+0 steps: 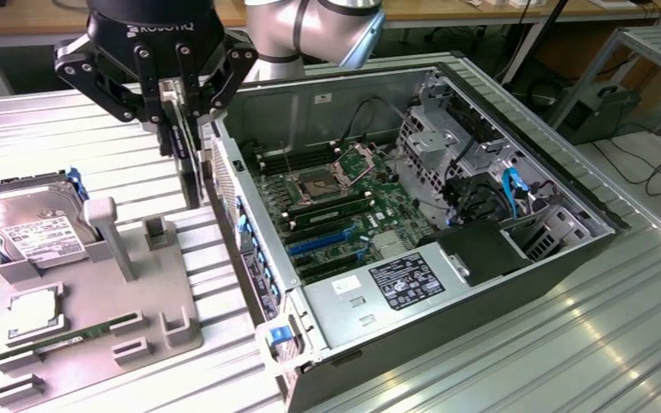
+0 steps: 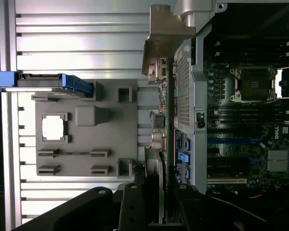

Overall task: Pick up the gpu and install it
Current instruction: 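Pick up the gpu and move the gpu toward the slot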

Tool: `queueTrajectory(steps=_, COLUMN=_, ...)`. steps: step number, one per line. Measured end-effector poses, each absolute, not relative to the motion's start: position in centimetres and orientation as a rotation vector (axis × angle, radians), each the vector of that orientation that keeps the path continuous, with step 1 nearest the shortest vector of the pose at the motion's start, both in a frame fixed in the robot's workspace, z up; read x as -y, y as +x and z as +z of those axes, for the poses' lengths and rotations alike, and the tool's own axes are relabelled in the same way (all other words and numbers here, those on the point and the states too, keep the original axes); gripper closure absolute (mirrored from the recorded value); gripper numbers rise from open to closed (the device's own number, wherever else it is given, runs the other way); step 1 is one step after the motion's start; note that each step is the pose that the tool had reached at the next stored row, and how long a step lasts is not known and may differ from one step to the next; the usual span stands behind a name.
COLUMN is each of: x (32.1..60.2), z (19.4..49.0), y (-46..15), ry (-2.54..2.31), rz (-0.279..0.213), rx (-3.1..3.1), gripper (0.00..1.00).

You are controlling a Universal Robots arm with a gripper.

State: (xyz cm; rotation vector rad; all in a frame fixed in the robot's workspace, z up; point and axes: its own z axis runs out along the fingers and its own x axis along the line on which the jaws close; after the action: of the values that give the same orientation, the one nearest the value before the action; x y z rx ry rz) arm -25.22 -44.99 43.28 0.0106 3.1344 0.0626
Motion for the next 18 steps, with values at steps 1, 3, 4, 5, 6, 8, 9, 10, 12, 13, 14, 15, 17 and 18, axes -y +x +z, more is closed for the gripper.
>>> queueTrajectory(steps=1, x=45.0, z=43.3, y=-25.1, ry=0.01, rz=0.063, rx=-3.134, gripper=0.73)
queueTrajectory(steps=3, x=45.0, z=43.3, y=-24.9, ry=0.01, rz=0.063, rx=-3.134, gripper=0.73)
queueTrajectory(steps=4, x=45.0, z=43.3, y=-24.8, ry=0.01, rz=0.063, rx=-3.134, gripper=0.73)
queueTrajectory(steps=5, x=45.0, z=43.3, y=-24.6, ry=0.01, rz=0.063, rx=-3.135, gripper=0.73)
queueTrajectory(steps=6, x=45.0, z=43.3, y=-24.5, ry=0.01, rz=0.062, rx=-3.134, gripper=0.73)
queueTrajectory(steps=8, x=45.0, z=43.3, y=-24.3, ry=0.01, rz=0.063, rx=-3.135, gripper=0.73)
queueTrajectory(steps=9, x=45.0, z=43.3, y=-24.2, ry=0.01, rz=0.063, rx=-3.134, gripper=0.73)
queueTrajectory(steps=10, x=45.0, z=43.3, y=-24.0, ry=0.01, rz=0.063, rx=-3.134, gripper=0.73)
queueTrajectory(steps=12, x=45.0, z=43.3, y=-23.8, ry=0.01, rz=0.063, rx=-3.134, gripper=0.73)
queueTrajectory(steps=13, x=45.0, z=43.3, y=-23.7, ry=0.01, rz=0.063, rx=-3.134, gripper=0.73)
queueTrajectory(steps=14, x=45.0, z=43.3, y=-23.6, ry=0.01, rz=0.063, rx=-3.134, gripper=0.73)
queueTrajectory(steps=15, x=45.0, z=43.3, y=-23.5, ry=0.009, rz=0.063, rx=-3.135, gripper=0.73)
queueTrajectory(steps=17, x=45.0, z=43.3, y=-23.3, ry=0.009, rz=0.063, rx=-3.134, gripper=0.73)
queueTrajectory(steps=18, x=45.0, z=43.3, y=-23.1, ry=0.009, rz=0.063, rx=-3.134, gripper=0.73)
